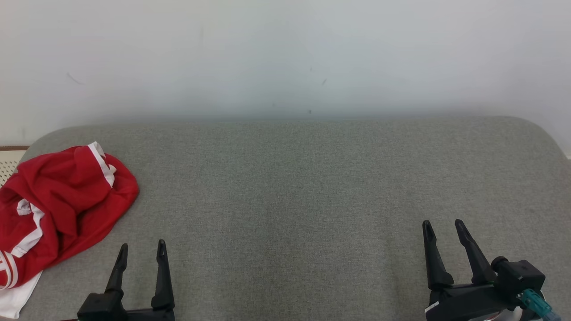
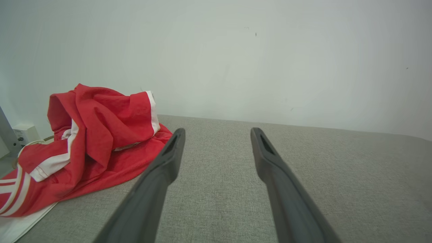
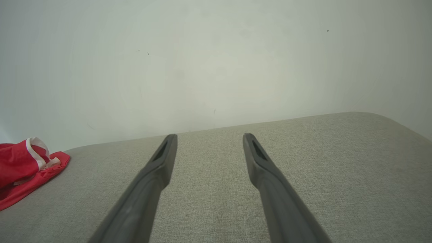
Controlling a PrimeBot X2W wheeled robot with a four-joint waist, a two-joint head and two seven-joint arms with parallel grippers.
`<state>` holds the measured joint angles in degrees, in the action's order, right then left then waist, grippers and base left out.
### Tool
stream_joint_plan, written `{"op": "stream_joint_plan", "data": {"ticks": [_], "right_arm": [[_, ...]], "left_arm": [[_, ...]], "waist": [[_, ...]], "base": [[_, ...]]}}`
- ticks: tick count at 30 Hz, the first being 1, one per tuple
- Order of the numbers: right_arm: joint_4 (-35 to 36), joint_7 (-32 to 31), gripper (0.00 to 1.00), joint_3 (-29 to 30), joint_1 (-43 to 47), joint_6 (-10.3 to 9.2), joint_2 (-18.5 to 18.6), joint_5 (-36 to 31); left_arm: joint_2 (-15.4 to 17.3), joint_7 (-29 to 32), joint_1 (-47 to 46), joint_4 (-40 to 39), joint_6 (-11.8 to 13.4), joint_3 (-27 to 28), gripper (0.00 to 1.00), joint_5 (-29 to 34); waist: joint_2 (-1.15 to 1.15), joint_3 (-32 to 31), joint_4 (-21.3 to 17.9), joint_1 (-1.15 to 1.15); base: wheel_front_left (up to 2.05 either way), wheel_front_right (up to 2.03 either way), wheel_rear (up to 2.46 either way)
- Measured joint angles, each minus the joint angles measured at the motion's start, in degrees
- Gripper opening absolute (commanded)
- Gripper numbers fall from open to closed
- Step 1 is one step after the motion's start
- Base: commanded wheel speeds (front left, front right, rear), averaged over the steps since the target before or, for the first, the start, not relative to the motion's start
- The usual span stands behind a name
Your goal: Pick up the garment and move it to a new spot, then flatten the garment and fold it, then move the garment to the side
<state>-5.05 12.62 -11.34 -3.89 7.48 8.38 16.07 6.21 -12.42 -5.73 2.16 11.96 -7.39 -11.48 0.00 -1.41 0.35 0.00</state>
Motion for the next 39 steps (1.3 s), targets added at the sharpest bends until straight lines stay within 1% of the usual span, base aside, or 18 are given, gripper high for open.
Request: {"op": "stream_joint_plan", "data": {"ticks": [8, 14, 16, 18, 20, 25, 34, 36, 39], "right_arm": [[-0.33, 0.87, 1.0, -0.08, 0.04, 0.0, 0.05, -2.5], [-0.96, 1.52, 1.0, -0.52, 0.19, 0.0, 0.13, -4.17], [-1.09, 1.6, 1.0, -0.7, 0.22, 0.0, 0.15, -4.78], [-1.15, 1.86, 1.0, -0.89, 0.23, 0.0, 0.22, -5.59], [-1.18, 2.03, 1.0, -1.0, 0.23, 0.0, 0.38, -6.19], [-1.24, 2.38, 1.0, -1.21, 0.28, 0.0, 0.57, -7.37], [-1.48, 2.49, 1.0, -1.19, 0.3, 0.0, 0.71, -7.26], [-1.53, 2.5, 1.0, -1.1, 0.32, 0.0, 0.71, -7.26], [-1.53, 2.5, 1.0, -0.99, 0.39, 0.0, 0.7, -7.25]], "left_arm": [[0.02, -0.85, 0.73, -0.46, 0.49, 1.0, 1.0, 2.26], [0.03, -1.6, 0.85, -0.66, 0.21, 1.37, 1.0, 4.32], [0.03, -1.78, 0.94, -0.66, -0.38, 1.33, 1.0, 4.78], [0.14, -2.03, 1.03, -0.63, -1.83, 1.1, 1.0, 5.06], [0.29, -2.26, 1.05, -0.57, -2.4, 1.08, 1.0, 5.86], [0.36, -2.63, 1.05, -0.34, -4.77, 1.24, 1.0, 7.17], [0.02, -2.69, 1.07, 0.89, -6.8, 2.61, 1.0, 7.15], [-0.12, -2.69, 1.13, 1.49, -6.3, 3.24, 1.0, 7.16], [-0.23, -2.69, 1.12, 2.04, -6.31, 3.68, 1.0, 7.28]], "waist": [[0.0, -0.28, 0.04, 0.0], [0.0, -0.45, 0.07, 0.0], [0.0, -0.5, 0.07, 0.0], [0.0, -0.56, 0.05, 0.0], [0.0, -0.59, 0.05, 0.0], [0.0, -0.59, 0.1, 0.0], [0.0, -0.63, 0.19, 0.0], [0.0, -0.66, 0.2, 0.0], [0.0, -0.72, 0.24, 0.0]], "base": [[0.0, 0.0, 0.0], [0.0, 0.0, 0.0], [0.0, 0.0, 0.0], [0.0, 0.0, 0.0], [0.0, 0.0, 0.0], [0.0, 0.0, 0.0], [0.0, 0.0, 0.0], [0.0, 0.0, 0.0], [0.0, 0.0, 0.0]]}}
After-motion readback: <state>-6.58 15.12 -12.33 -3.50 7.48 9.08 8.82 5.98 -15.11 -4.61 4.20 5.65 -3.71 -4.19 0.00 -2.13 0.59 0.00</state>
